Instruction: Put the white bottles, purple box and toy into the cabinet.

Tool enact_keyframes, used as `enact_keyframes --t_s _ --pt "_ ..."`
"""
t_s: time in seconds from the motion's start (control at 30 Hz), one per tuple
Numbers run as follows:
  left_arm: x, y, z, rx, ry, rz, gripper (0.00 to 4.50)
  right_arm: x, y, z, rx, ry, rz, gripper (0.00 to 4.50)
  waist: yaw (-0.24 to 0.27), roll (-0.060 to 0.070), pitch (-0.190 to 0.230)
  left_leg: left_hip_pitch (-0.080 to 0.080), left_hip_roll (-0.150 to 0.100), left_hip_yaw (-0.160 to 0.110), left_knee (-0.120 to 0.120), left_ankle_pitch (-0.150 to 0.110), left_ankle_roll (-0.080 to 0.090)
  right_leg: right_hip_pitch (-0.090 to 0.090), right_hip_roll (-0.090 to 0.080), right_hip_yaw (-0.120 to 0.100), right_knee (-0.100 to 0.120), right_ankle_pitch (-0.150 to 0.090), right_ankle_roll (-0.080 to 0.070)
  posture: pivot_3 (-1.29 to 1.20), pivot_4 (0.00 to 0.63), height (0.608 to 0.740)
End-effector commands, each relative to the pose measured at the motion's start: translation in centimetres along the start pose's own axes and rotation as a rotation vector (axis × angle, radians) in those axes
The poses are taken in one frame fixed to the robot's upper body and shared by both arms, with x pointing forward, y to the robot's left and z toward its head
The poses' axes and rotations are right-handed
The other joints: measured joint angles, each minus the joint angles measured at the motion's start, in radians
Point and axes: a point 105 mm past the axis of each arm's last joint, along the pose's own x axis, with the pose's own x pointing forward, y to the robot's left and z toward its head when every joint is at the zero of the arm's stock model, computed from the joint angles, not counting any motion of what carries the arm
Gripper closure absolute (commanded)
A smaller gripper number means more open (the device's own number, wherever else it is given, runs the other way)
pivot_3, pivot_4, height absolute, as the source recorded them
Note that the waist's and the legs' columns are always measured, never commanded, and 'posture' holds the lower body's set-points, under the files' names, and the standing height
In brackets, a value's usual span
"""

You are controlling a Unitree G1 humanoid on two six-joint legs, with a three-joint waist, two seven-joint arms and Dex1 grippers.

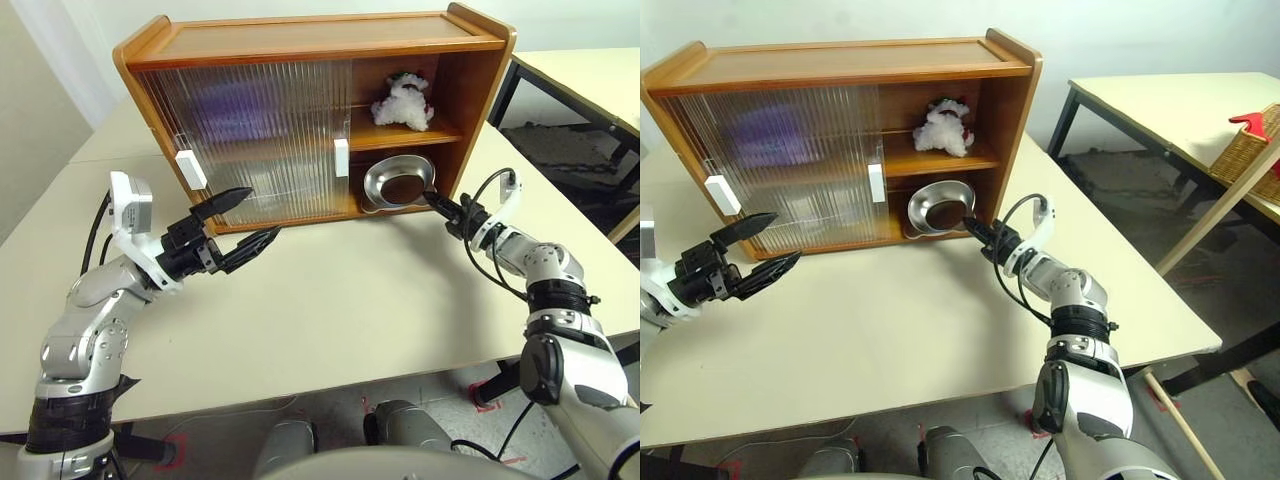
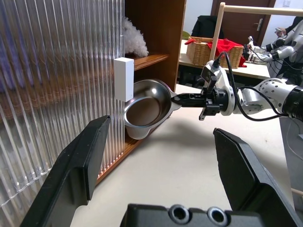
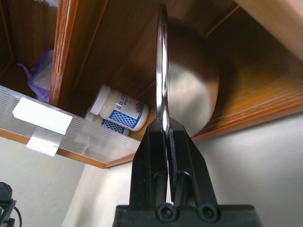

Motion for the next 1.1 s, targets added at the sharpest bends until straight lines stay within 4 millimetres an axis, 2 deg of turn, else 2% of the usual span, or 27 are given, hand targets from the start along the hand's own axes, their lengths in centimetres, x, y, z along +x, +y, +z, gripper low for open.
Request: enact_keyframes --t_s 0.03,0.23,0.33,0.43,0.7,1.1 --pt "0.2 -0.4 0.0 0.0 0.006 -0.017 0.0 0.8 0.3 -0.1 -0.008 -0.006 -0.002 4.49 -0.001 0.0 0.0 0.0 0.0 0.0 0.0 0.0 0.0 0.0 0.0 0.0 0.0 0.0 0.0 -0.11 0.0 0.74" --pt "0.3 -0.5 -0.1 -0.007 0.007 -0.023 0.0 1.7 0.4 -0.8 -0.01 -0.005 -0.004 4.49 -0.001 0.0 0.0 0.0 0.001 0.0 0.0 0.0 0.0 0.0 0.0 -0.001 0.0 0.001 -0.002 -0.11 0.0 0.74" --pt "0.3 -0.4 -0.1 -0.008 0.003 -0.021 0.0 2.2 0.1 -0.6 -0.034 -0.036 -0.031 4.49 0.0 0.0 0.0 -0.001 0.001 0.0 0.0 0.0 0.0 -0.001 0.0 -0.001 0.0 0.001 -0.002 -0.11 0.0 0.74" --pt "0.1 -0.5 -0.3 -0.009 0.01 -0.022 0.0 2.3 0.0 -0.5 -0.037 -0.037 -0.034 4.49 0.001 0.0 0.0 -0.001 0.001 0.0 0.0 0.0 0.0 -0.002 0.0 -0.001 0.0 0.006 -0.01 -0.1 0.0 0.74" --pt "0.0 -0.6 -0.5 -0.007 0.014 -0.02 0.0 3.3 0.1 -0.5 -0.048 -0.032 -0.039 4.49 0.0 0.0 0.0 -0.002 0.002 0.0 -0.001 0.0 0.0 -0.003 0.0 -0.001 0.0 0.006 -0.011 -0.09 0.0 0.74" --pt "-0.3 -0.6 -0.7 -0.005 0.011 -0.013 0.0 3.5 -0.7 0.3 -0.081 -0.084 -0.095 4.49 0.001 0.0 0.0 -0.002 0.003 0.0 -0.001 0.0 0.0 -0.003 0.0 -0.001 0.0 0.007 -0.012 -0.09 0.0 0.74"
